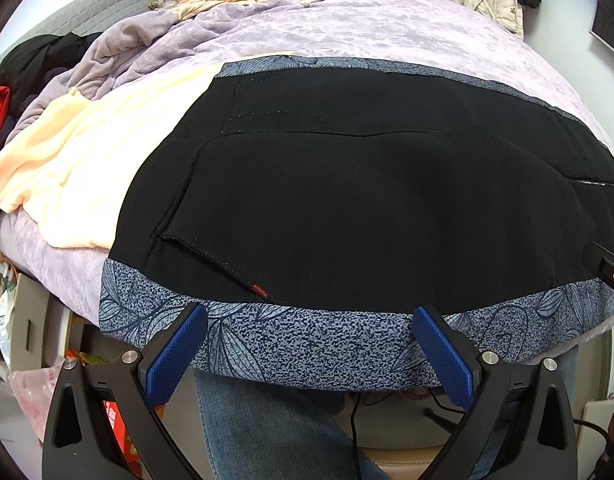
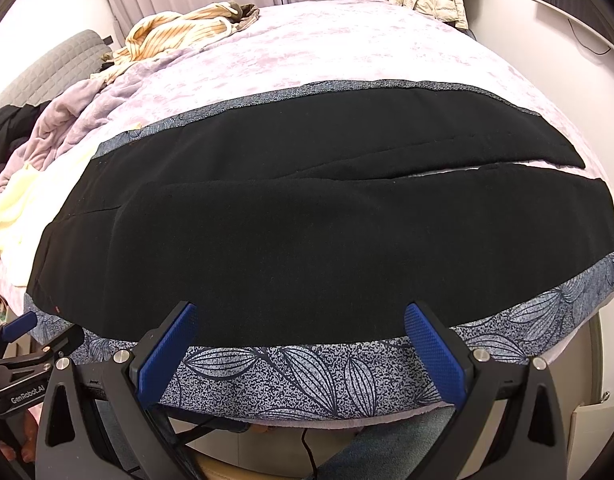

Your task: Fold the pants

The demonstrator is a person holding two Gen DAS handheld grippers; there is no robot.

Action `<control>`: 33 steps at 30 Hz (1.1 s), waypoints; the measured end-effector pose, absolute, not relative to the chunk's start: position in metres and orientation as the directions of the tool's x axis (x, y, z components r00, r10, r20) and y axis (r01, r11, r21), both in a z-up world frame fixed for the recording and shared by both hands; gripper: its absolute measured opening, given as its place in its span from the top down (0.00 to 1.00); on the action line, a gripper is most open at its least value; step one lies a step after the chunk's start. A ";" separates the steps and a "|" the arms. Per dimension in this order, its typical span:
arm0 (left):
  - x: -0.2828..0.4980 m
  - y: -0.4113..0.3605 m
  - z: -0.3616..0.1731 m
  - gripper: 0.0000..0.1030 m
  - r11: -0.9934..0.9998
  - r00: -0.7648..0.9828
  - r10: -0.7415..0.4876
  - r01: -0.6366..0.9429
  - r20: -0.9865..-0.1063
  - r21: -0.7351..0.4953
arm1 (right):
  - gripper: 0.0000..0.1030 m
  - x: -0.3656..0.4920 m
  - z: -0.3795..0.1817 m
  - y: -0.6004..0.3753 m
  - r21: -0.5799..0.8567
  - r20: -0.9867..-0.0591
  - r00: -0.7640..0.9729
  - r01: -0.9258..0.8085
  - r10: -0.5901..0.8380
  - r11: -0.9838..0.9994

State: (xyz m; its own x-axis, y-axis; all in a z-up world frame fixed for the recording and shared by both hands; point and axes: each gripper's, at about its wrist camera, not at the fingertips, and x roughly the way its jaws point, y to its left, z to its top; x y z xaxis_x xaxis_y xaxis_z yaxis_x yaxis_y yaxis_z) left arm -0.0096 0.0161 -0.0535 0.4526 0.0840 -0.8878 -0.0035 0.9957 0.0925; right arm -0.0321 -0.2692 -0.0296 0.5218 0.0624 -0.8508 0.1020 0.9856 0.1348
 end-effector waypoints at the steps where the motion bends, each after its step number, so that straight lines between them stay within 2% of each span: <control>1: -0.010 0.017 -0.054 0.00 0.996 0.452 0.085 -0.006 -0.888 0.092 | 0.00 -0.033 -0.030 -0.269 0.133 -0.851 0.522 0.102 0.061 0.986; 22: -0.026 0.027 -0.046 0.00 0.996 0.482 0.072 0.003 -0.873 0.084 | 0.00 -0.045 -0.026 -0.268 0.126 -0.845 0.533 0.101 0.053 0.987; 33: -0.031 0.042 -0.041 0.00 0.997 0.512 0.075 -0.026 -0.856 0.072 | 0.00 -0.052 -0.023 -0.284 0.258 -0.809 0.565 0.094 0.162 0.962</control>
State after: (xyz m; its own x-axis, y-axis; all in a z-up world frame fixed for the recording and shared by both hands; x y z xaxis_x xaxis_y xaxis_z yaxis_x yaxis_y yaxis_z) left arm -0.0305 0.0418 -0.0414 0.5122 0.0753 -0.8555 -0.0265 0.9971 0.0720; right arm -0.0516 -0.2838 -0.0232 0.5652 0.1618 -0.8089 0.0942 0.9615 0.2581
